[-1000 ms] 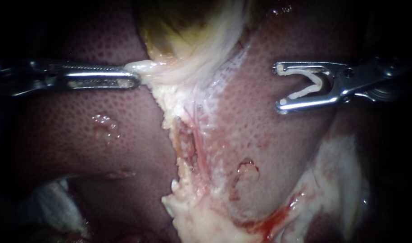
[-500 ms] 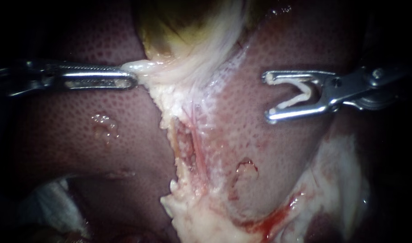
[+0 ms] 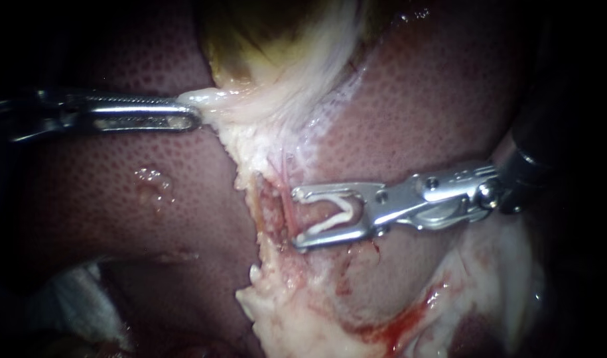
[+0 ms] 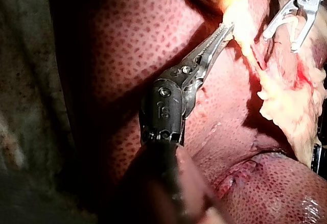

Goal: Clipping first clip left tube

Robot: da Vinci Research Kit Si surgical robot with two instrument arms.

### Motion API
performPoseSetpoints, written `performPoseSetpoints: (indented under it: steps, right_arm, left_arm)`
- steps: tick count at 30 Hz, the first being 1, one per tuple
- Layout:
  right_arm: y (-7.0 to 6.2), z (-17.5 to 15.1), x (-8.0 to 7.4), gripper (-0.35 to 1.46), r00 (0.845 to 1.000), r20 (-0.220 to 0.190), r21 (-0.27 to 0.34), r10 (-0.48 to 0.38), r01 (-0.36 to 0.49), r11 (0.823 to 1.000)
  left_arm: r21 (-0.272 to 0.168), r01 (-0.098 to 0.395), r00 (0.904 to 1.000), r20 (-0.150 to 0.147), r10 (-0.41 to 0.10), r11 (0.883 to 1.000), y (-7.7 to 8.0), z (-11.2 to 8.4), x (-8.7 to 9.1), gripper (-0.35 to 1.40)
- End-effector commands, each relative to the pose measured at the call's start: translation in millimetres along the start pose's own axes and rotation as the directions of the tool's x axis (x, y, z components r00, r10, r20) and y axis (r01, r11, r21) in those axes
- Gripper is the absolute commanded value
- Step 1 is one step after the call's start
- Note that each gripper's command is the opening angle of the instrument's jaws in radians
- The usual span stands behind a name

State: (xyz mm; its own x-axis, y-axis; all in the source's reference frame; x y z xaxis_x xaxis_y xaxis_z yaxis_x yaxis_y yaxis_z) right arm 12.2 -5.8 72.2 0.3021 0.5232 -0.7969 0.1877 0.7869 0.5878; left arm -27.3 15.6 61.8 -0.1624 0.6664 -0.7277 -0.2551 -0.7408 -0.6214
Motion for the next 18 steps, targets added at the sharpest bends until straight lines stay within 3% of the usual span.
performPoseSetpoints:
  steps: [1,10,18]
  right_arm:
    - [0.1,0.6,-0.5,0.41,1.0,0.005,0.005,0.006,-0.006,1.0]
    - [0.7,3.8,-2.9,0.41,1.0,0.013,0.022,0.019,-0.02,1.0]
    - [1.3,4.4,-3.6,0.42,1.0,0.014,0.02,0.027,-0.028,0.999]
  left_arm:
    - [0.0,0.0,1.0,0.0,0.0,1.0,0.0,0.0,0.0,-0.35]
    - [0.0,0.0,1.0,0.0,0.0,1.0,0.0,0.0,0.0,-0.35]
    - [0.001,0.0,1.0,0.0,0.0,1.0,0.1,0.0,0.0,-0.35]
